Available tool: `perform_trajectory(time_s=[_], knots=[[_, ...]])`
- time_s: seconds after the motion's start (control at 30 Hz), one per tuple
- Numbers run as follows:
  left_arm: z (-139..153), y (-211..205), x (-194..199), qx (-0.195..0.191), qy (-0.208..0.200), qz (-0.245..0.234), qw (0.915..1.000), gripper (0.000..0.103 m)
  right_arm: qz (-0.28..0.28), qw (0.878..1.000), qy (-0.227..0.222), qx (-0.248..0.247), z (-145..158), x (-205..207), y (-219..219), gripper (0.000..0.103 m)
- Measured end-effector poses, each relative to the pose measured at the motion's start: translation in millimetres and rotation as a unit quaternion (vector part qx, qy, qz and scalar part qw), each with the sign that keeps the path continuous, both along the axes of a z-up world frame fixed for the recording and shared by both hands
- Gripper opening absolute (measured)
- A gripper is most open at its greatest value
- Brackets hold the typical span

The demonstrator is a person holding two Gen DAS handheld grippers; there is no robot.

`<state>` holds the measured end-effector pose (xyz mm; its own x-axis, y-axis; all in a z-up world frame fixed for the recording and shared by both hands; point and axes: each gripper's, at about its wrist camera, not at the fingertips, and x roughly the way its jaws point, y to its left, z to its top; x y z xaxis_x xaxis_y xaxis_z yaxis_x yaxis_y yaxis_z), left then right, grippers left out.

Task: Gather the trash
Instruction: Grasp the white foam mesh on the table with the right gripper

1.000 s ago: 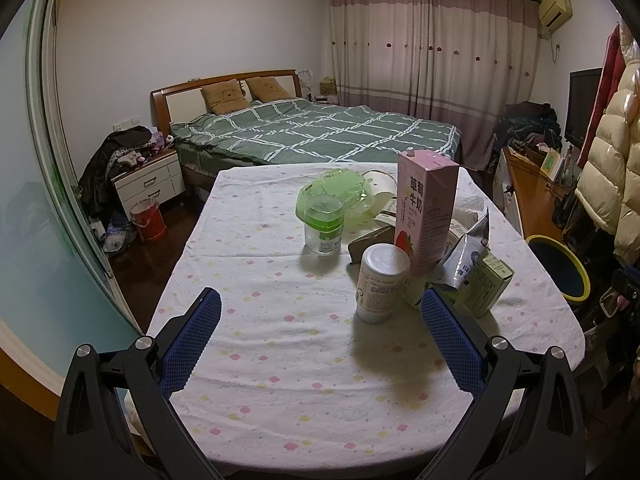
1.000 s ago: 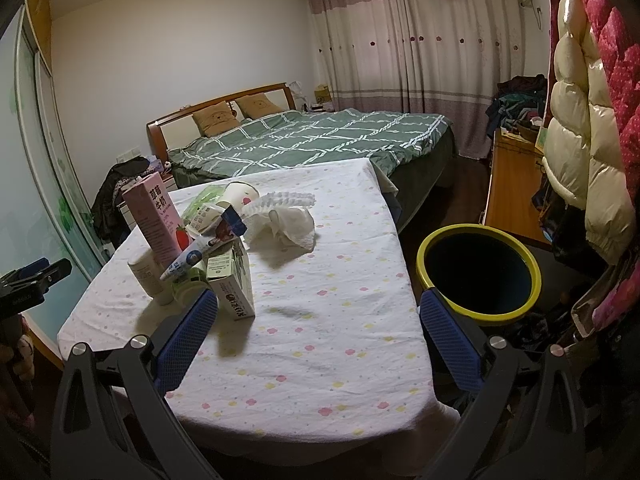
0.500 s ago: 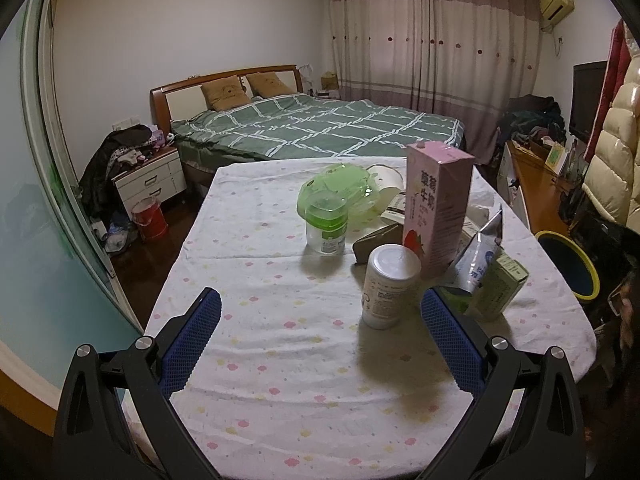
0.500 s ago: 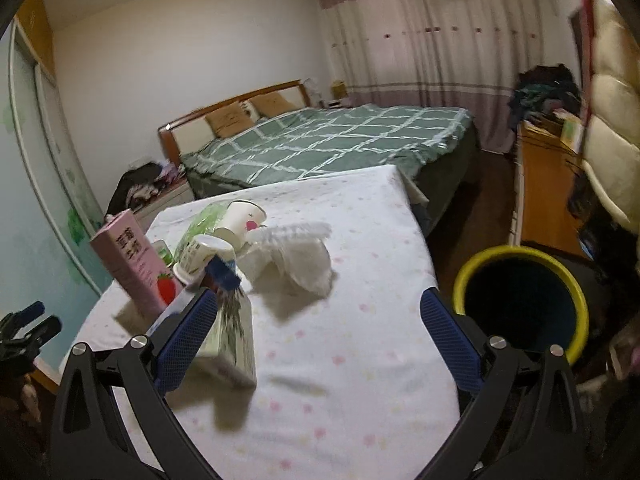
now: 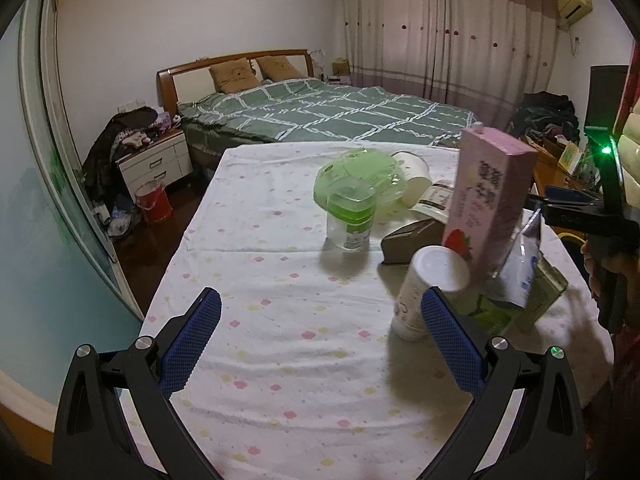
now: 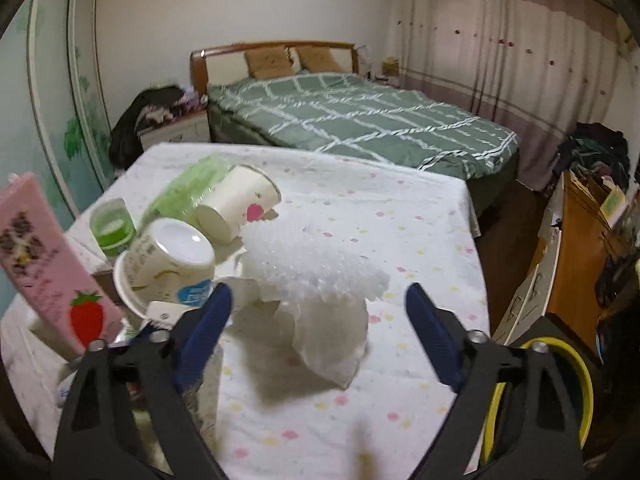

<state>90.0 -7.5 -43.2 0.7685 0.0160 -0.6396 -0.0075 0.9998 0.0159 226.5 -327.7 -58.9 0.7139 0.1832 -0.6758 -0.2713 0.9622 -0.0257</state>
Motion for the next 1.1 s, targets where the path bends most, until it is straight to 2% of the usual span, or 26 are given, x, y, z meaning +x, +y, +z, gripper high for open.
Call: perform_trajectory(time_s=[0.17,0.33,0.4,0.43,0.5,0.7,0.9,1.1], knots=[[-7.2,4.5,12.5,-0.002,0.009,0.000,1.0000,0.099,0.013,1.000,0.005,-0.016,-9.4,18.9,5.5,0.078],[-11.7,5.9,19.3,-0.004,0.015,0.000,0.9999,0.099,0.028,0.999,0.025,-0.024,-16.9,31.8,7.5,0.060],[-13.5,5.9,22.9,-0.004,0.017,0.000,0.9998,0.099,0.035,0.999,0.033,-0.019,-18.2,33.1,6.8,0.042],[-13.9,5.4,23.5,-0.004,0.018,-0.001,0.9998,0.099,0.035,0.999,0.034,-0.016,-18.7,33.2,6.1,0.038],[-14.1,3.3,23.9,-0.003,0.019,-0.002,0.9998,0.099,0.039,0.999,0.037,-0.003,-18.1,34.5,4.1,0.018],[-11.2,-1.9,23.2,-0.002,0.013,-0.012,0.9998,0.099,0.036,0.996,0.038,0.069,-3.6,29.6,-13.7,0.012],[-5.3,-12.7,20.2,-0.005,0.005,-0.031,0.9995,0.099,0.028,0.987,0.032,0.156,21.4,15.5,-37.2,0.012],[0.0,-27.5,17.2,-0.005,0.000,-0.054,0.9986,0.099,0.004,0.981,0.014,0.196,41.7,-5.3,-60.1,0.012]])
